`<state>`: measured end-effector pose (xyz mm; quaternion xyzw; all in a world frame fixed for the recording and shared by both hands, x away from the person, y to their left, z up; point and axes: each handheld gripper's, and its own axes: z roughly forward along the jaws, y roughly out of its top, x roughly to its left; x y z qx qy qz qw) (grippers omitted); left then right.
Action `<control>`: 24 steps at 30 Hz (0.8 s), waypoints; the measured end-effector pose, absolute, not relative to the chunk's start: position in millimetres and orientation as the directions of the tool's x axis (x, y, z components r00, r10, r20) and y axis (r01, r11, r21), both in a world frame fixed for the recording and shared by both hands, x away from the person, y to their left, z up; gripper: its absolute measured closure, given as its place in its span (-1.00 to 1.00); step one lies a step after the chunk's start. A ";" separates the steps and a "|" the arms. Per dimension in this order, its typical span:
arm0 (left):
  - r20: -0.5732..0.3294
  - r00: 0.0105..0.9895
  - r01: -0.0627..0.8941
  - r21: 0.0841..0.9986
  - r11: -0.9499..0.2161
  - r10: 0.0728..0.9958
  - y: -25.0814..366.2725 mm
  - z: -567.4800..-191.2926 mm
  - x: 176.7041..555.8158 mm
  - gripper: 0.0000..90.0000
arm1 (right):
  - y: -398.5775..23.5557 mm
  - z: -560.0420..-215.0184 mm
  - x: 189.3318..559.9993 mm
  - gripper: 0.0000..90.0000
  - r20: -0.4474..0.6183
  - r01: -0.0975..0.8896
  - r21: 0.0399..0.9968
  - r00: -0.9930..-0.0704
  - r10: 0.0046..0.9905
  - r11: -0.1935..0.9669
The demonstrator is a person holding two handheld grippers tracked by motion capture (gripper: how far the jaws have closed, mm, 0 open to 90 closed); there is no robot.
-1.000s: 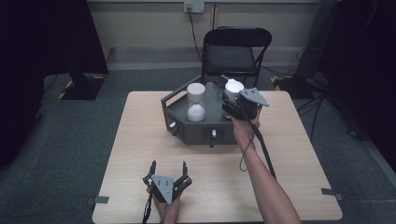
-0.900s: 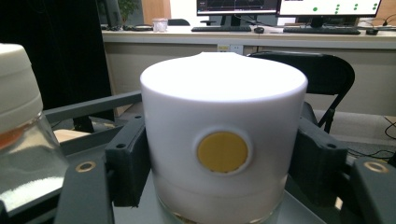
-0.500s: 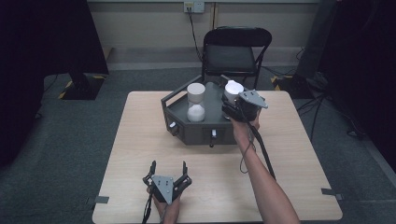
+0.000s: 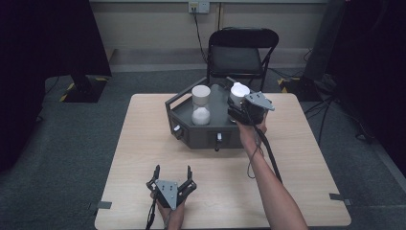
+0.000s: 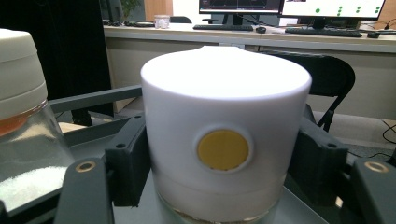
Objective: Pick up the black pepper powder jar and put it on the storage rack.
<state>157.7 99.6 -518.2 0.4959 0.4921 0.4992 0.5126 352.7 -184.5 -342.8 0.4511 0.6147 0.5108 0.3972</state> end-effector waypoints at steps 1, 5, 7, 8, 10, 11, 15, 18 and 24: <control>-0.008 0.017 -0.024 1.000 0.008 1.000 99.7 -518.1 157.6 -1.00 | -184.5 -342.8 352.7 -0.34 -0.027 0.149 0.986 -0.277 0.960 0.070; -0.010 0.017 -0.024 1.000 0.010 1.000 99.6 -518.2 157.7 -1.00 | -183.7 -342.7 352.0 -0.34 -0.028 0.149 0.986 -0.274 0.961 0.071; -0.010 0.017 -0.024 1.000 0.010 1.000 99.6 -518.3 157.6 -1.00 | -183.8 -342.5 351.9 -0.34 -0.029 0.149 0.986 -0.275 0.961 0.072; -0.010 0.017 -0.024 1.000 0.010 1.000 99.6 -518.3 157.6 -1.00 | -184.4 -342.2 352.1 -0.34 -0.030 0.149 0.986 -0.277 0.960 0.073; -0.010 0.017 -0.024 1.000 0.010 1.000 99.6 -518.3 157.6 -1.00 | -184.8 -342.2 352.1 -0.35 -0.031 0.149 0.986 -0.279 0.960 0.075; -0.008 0.017 -0.024 1.000 0.009 1.000 99.6 -518.2 157.6 -1.00 | -183.8 -342.0 351.9 -0.36 -0.039 0.149 0.985 -0.277 0.960 0.084; -0.009 0.016 -0.024 1.000 0.010 1.000 99.4 -518.2 157.7 -1.00 | -188.0 -351.3 351.1 -0.83 -0.016 0.122 0.991 -0.275 0.961 0.051; -0.009 0.016 -0.024 1.000 0.009 1.000 99.4 -518.1 157.7 -1.00 | -190.1 -357.1 349.6 -1.00 -0.018 0.099 0.994 -0.263 0.964 0.046; -0.009 0.016 -0.023 1.000 0.009 1.000 99.4 -518.1 157.7 -1.00 | -199.8 -361.0 344.6 -1.00 0.013 0.065 0.998 -0.274 0.962 0.005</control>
